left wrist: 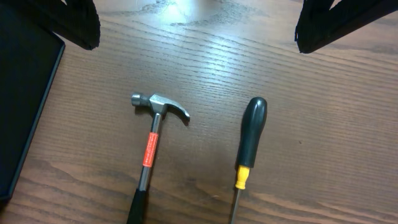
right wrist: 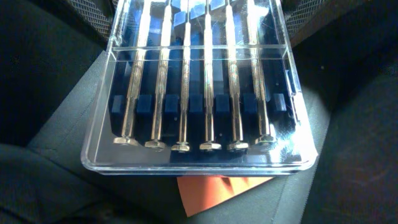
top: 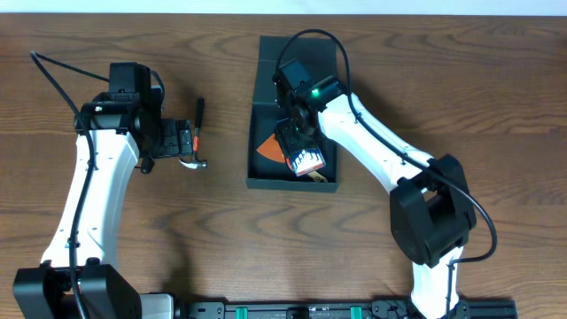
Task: Pack container
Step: 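Lift the screwdriver case and lower it into the box with the right gripper, then open the right gripper to release the case and raise it aside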
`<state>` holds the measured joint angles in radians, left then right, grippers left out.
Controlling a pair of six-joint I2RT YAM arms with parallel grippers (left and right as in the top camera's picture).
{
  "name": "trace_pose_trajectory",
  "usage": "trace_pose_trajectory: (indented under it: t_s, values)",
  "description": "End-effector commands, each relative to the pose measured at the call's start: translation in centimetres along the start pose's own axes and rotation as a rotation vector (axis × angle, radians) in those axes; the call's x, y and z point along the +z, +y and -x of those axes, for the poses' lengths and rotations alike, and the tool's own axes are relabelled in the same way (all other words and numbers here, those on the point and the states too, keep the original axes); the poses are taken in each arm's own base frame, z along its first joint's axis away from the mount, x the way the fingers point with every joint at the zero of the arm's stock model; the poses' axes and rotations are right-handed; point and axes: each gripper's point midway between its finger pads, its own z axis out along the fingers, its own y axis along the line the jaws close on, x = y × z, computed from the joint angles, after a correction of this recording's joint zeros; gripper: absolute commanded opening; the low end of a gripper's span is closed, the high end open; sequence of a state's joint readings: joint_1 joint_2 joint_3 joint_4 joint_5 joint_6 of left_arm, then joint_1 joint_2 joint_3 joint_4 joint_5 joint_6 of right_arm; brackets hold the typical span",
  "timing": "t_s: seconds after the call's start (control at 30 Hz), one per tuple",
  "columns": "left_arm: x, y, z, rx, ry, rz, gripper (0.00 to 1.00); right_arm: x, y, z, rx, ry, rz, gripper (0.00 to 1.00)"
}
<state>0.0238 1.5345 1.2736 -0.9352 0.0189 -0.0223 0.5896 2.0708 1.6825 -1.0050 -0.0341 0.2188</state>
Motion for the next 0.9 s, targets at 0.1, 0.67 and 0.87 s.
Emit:
trace_pose_trajectory:
  t_s: [0.1,0.67,0.87]
  values:
    - [-0.6,0.1,0.7,0.005,-0.022,0.01,0.99,1.3,0.2,-0.2,-0.018,0.024,-0.004,0.52]
    - [-0.6,0.1,0.7,0.005,-0.022,0.01,0.98,2.4,0.3,0.3,-0.024,0.017,-0.002,0.59]
    - [-0.6,0.1,0.7,0.005,-0.022,0.01,0.98,2.4,0.1,0.3,-0.021,0.016,-0.003,0.66]
